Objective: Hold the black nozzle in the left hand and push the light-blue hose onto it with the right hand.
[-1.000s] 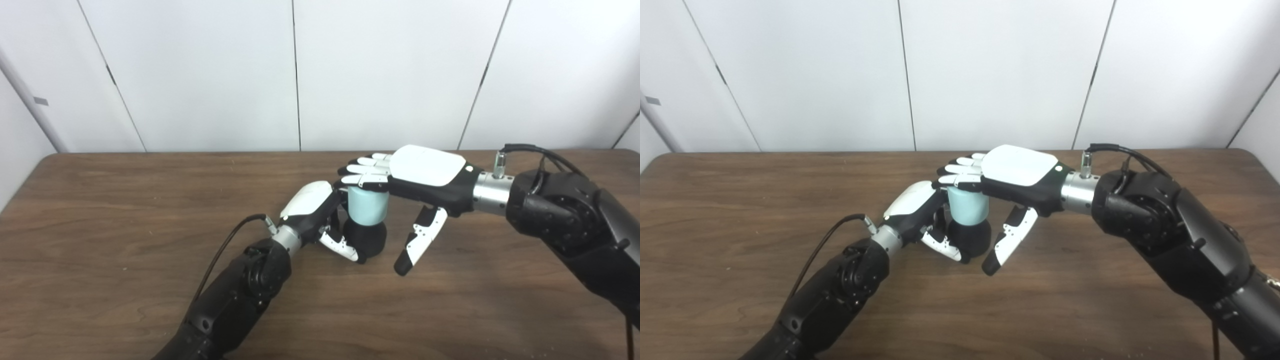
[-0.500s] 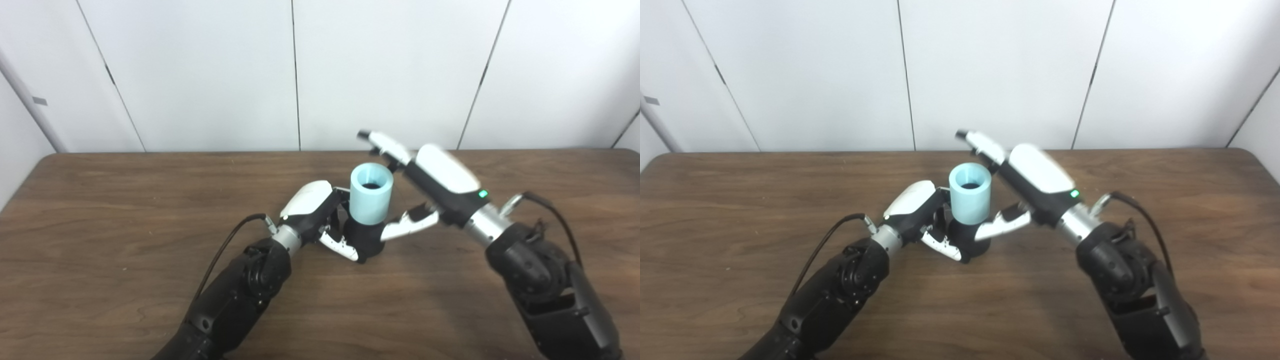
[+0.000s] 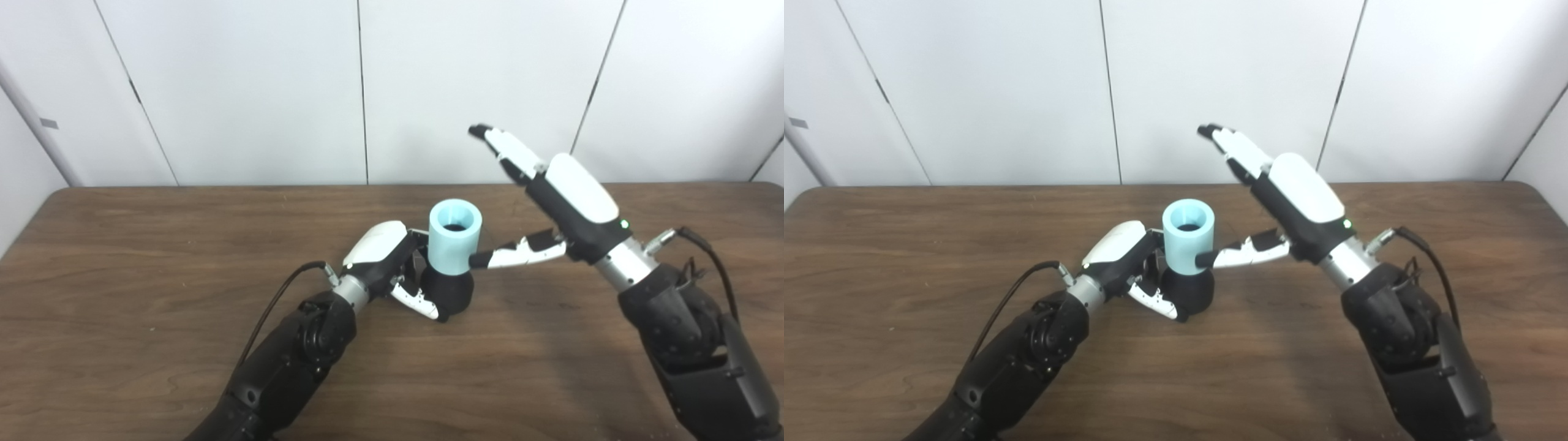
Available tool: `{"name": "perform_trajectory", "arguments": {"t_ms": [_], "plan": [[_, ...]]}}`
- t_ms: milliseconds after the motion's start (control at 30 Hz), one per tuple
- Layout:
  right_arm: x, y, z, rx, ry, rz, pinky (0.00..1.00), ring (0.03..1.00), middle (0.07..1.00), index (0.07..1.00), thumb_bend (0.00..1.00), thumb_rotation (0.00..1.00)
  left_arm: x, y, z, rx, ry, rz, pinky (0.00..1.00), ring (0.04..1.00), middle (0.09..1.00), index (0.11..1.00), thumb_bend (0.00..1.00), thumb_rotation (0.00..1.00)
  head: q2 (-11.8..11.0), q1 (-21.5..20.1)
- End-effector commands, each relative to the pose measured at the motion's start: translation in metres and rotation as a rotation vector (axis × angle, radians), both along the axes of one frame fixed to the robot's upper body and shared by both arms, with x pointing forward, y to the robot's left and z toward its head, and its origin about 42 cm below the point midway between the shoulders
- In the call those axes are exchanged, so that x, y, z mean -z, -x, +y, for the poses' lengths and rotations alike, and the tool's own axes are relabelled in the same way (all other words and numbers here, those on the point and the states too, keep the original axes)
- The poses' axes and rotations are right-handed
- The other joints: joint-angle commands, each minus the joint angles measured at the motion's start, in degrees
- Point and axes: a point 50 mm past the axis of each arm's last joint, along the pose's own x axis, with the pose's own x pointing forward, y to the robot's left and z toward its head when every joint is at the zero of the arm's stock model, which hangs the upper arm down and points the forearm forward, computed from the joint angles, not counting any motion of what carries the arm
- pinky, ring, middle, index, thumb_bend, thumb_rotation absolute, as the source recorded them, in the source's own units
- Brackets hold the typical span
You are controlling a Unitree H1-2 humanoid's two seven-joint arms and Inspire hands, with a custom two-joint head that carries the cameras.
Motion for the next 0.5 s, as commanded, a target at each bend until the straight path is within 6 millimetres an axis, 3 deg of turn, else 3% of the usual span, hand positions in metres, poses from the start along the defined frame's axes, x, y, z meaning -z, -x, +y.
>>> {"name": "perform_trajectory", "arguments": {"t_ms": [0,133,267,300,333,367,400,467], "plan": [[-0.019,-0.002,-0.002,0.001,-0.024,0.048,0.83,0.978,1.000,1.000,0.75,0.36,0.044,0.010,0.020,-0.030,-0.150,0.155,0.44,0.457,0.427,0.492,0.53,0.00,0.0,0.1],[-0.015,0.003,-0.009,-0.018,0.024,0.268,0.80,0.967,1.000,1.000,0.92,0.32,0.042,0.010,0.022,-0.036,-0.141,0.156,0.44,0.465,0.450,0.490,0.53,0.00,-0.1,0.2],[-0.007,0.012,-0.020,-0.054,0.012,0.382,0.80,0.961,1.000,1.000,0.97,0.28,0.039,0.010,0.024,-0.042,-0.117,0.164,0.47,0.525,0.473,0.509,0.52,0.00,-0.2,0.3],[-0.006,0.013,-0.021,-0.055,0.008,0.387,0.80,0.961,1.000,1.000,0.97,0.28,0.038,0.010,0.024,-0.042,-0.115,0.165,0.50,0.566,0.570,0.607,0.74,0.07,-0.2,0.3],[-0.005,0.014,-0.023,-0.049,-0.006,0.389,0.80,0.961,1.000,1.000,0.97,0.27,0.038,0.011,0.025,-0.043,-0.112,0.166,0.51,0.579,0.603,0.640,0.81,0.10,-0.2,0.3],[-0.002,0.017,-0.027,-0.036,-0.029,0.386,0.80,0.961,1.000,1.000,0.98,0.27,0.036,0.011,0.026,-0.044,-0.106,0.166,0.56,0.665,0.699,0.722,0.87,0.15,-0.2,0.3],[0.000,0.019,-0.029,-0.026,-0.045,0.384,0.80,0.962,1.000,1.000,0.98,0.27,0.034,0.012,0.027,-0.045,-0.102,0.166,0.70,0.801,0.837,0.829,0.95,0.22,-0.2,0.2],[0.004,0.022,-0.034,-0.006,-0.080,0.371,0.79,0.962,1.000,1.000,0.98,0.27,0.030,0.012,0.031,-0.046,-0.084,0.162,0.77,0.871,0.908,0.884,0.99,0.26,-0.1,0.3]]}}
